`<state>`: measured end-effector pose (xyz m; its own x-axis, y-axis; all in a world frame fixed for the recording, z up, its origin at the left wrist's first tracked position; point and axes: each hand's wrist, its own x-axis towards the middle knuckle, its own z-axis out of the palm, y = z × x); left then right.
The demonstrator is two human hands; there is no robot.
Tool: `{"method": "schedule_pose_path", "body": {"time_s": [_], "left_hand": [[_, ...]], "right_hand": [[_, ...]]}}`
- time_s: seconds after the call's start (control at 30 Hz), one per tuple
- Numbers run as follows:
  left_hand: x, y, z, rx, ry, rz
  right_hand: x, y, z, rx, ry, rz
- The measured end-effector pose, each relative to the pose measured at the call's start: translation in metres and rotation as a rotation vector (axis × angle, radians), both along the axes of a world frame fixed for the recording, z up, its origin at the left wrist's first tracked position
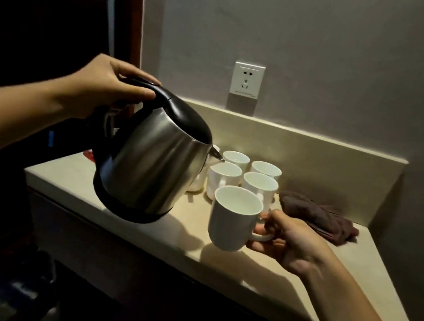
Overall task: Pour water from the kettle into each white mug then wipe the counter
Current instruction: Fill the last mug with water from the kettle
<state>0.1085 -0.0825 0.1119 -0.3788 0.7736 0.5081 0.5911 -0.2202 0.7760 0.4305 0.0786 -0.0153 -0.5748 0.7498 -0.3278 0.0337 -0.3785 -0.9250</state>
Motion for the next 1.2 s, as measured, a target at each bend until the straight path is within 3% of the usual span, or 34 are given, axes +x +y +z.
{"method": "schedule_pose_path", "body": {"time_s": [0.33,0.5,0.7,1.03,1.2], "left_hand": [[-0.100,-0.065,-0.013,0.216,-0.172,0.185],[-0.152,-0.073,-0.008,0.248,-0.166,0.220],[-0.203,-0.034,-0.030,0.325,-0.203,0.144],[-0.295,0.040,-0.066,0.258,-0.311,0.047],[-0.330,0.071,-0.078,0.240,-0.344,-0.075]], "right_hand": [[-0.109,-0.041,-0.004,-0.029,0.121,-0.033],[-0.173,-0.063,-0.008,-0.041,0.197,-0.083],[-0.240,-0.074,-0.021,-0.036,0.278,-0.298],[-0.295,-0.060,-0.032,-0.073,0.228,-0.507],[-0.312,-0.061,-0.040,-0.133,0.317,-0.675]]}}
